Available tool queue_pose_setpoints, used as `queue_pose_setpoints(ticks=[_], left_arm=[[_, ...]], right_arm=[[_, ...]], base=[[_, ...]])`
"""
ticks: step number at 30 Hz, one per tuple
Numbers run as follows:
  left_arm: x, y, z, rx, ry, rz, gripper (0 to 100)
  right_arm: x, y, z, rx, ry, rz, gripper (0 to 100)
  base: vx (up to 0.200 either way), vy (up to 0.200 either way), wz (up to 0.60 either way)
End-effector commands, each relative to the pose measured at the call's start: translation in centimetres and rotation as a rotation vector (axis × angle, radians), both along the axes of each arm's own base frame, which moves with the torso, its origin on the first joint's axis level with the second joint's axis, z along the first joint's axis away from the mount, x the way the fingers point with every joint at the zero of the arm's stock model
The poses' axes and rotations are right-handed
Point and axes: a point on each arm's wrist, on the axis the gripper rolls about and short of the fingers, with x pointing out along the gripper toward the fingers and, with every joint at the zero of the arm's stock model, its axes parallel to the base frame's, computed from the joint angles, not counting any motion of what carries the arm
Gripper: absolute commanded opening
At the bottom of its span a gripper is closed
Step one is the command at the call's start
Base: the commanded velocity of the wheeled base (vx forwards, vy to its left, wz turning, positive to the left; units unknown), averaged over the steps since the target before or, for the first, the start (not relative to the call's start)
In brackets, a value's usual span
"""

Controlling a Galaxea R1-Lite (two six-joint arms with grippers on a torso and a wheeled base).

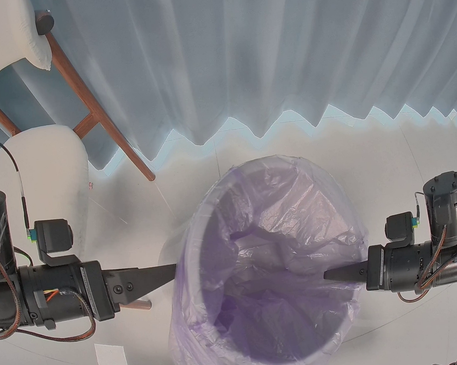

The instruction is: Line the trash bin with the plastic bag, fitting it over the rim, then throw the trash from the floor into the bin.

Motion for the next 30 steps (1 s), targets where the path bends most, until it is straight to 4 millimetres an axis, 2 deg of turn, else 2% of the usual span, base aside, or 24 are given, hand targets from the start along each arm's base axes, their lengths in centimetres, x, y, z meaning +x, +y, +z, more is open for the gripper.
queue_pose_setpoints(ticks=[1,12,15,20,30], left_arm=[[0.3,-0.3,-0.3,-0.004,0.021,-0.037,100],[0.7,-0.6,0.0,-0.027,-0.015,-0.041,100],[0.4,0.1,-0.4,-0.021,-0.015,-0.014,100],[-0.5,1.1,0.8,-0.060,-0.069,-0.003,100],[-0.4,0.9,1.3,-0.075,-0.095,-0.013,100]], right_arm=[[0.1,0.1,-0.1,-0.003,0.002,0.002,0],[0.2,0.2,-0.3,-0.008,0.008,0.002,0],[0.4,0.2,-0.4,-0.011,0.012,-0.001,0],[0.6,0.4,-0.5,-0.013,0.013,0.001,0],[1.1,0.8,-0.6,-0.017,0.014,0.002,0]], base=[[0.000,0.000,0.00],[0.000,0.000,0.00],[0.000,0.000,0.00],[0.000,0.000,0.00],[0.000,0.000,0.00]])
